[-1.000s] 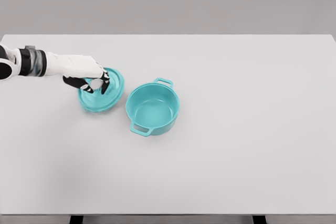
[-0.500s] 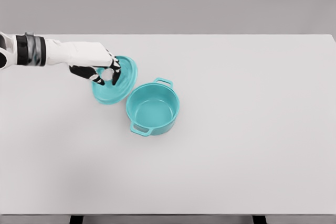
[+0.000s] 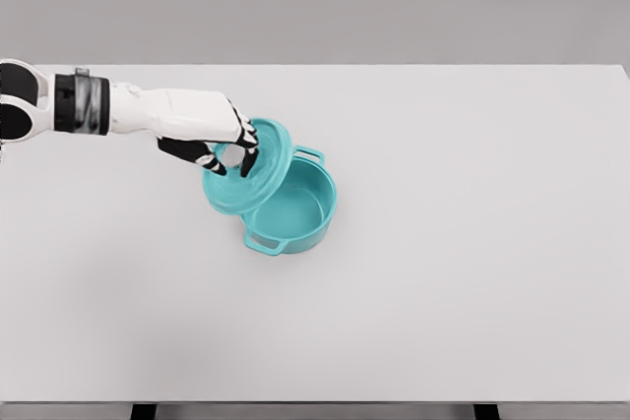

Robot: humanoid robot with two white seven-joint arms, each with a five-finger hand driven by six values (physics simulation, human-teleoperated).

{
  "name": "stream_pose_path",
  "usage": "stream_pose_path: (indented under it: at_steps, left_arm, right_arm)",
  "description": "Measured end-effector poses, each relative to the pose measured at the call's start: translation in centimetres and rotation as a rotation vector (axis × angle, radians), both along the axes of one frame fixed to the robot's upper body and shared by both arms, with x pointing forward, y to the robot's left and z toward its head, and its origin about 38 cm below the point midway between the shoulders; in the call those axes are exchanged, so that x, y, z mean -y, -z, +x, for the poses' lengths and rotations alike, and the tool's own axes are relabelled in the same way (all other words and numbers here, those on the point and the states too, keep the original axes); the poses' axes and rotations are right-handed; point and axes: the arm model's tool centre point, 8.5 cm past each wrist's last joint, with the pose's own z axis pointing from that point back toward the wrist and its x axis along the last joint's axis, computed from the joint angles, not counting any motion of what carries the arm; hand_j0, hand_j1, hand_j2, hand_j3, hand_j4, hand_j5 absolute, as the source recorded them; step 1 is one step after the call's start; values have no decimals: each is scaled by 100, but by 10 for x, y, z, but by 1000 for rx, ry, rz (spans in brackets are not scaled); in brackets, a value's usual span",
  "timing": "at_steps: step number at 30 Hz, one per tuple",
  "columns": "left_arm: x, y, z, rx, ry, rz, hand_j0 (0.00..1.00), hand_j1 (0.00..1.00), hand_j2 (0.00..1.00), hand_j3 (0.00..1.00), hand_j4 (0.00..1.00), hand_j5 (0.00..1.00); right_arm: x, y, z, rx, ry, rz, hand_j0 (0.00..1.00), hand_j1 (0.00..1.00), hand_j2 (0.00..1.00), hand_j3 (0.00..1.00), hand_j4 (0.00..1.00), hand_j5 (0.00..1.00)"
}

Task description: Cover the pot with left arm

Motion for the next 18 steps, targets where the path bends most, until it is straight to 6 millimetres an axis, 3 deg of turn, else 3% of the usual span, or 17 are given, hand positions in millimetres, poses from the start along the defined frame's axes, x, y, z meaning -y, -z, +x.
stream_pose_path:
  at_steps: [18]
  left_arm:
    - [24, 10, -1, -17, 48, -6, 43, 43, 43, 43, 43, 43]
  right_arm:
    - [0, 0, 0, 0, 0, 0, 100, 100, 100, 100, 100, 100]
